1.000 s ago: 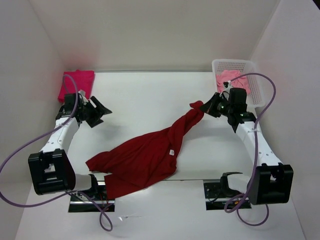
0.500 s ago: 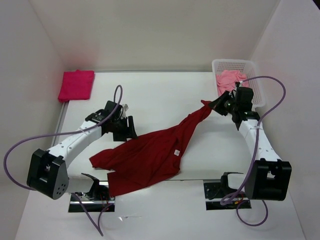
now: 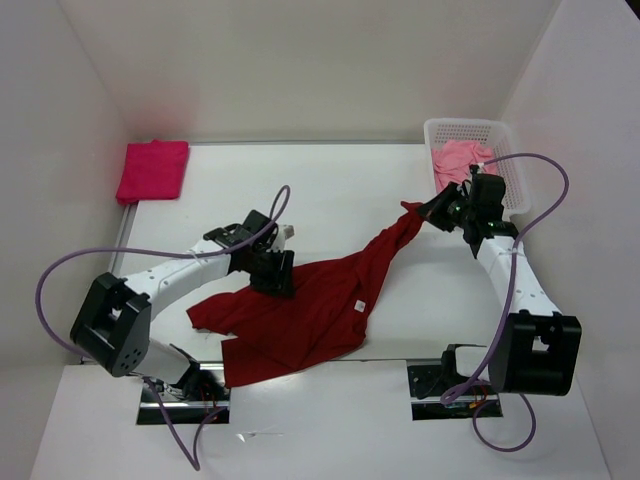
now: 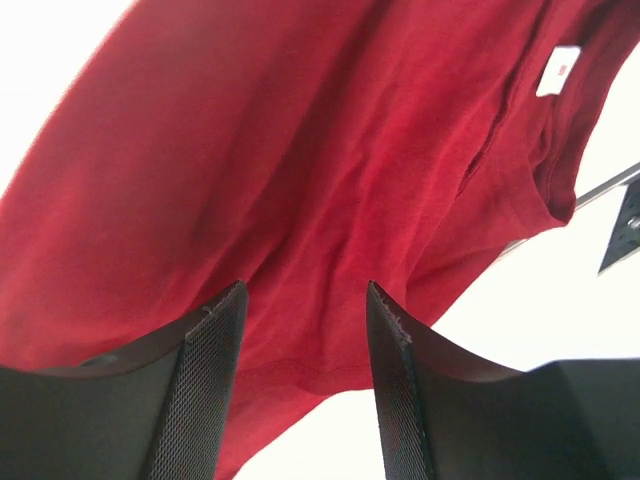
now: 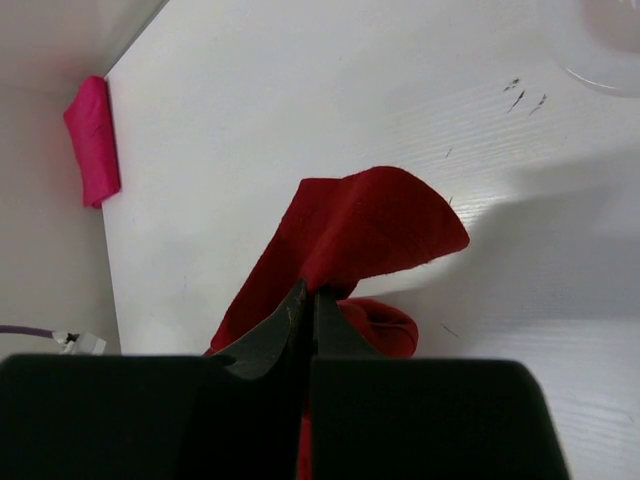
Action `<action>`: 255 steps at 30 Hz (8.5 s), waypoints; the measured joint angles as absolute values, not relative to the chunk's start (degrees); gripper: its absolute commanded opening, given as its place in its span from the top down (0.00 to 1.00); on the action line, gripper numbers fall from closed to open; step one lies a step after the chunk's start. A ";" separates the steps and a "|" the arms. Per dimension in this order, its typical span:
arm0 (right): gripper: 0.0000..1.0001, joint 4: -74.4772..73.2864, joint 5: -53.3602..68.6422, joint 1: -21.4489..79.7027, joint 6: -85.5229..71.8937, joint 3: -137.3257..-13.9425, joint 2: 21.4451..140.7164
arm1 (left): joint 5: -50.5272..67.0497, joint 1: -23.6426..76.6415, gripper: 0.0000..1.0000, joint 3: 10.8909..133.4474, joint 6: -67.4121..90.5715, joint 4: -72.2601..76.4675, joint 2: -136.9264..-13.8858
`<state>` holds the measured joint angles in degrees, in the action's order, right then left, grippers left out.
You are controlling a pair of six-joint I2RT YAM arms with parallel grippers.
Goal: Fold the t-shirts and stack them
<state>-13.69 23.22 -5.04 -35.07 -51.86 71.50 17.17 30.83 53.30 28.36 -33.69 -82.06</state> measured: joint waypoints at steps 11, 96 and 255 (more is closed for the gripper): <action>0.99 -13.47 23.90 -5.04 -35.09 -51.86 71.96 | 13.93 34.74 0.55 54.24 26.85 -31.27 -87.33; 0.91 -12.19 20.84 0.93 -38.06 -70.39 94.24 | 17.23 20.27 1.00 72.88 23.94 -32.40 -99.61; 0.46 -10.39 15.46 18.87 -45.15 -38.17 85.62 | 9.41 1.08 0.86 57.01 35.77 -16.34 -92.92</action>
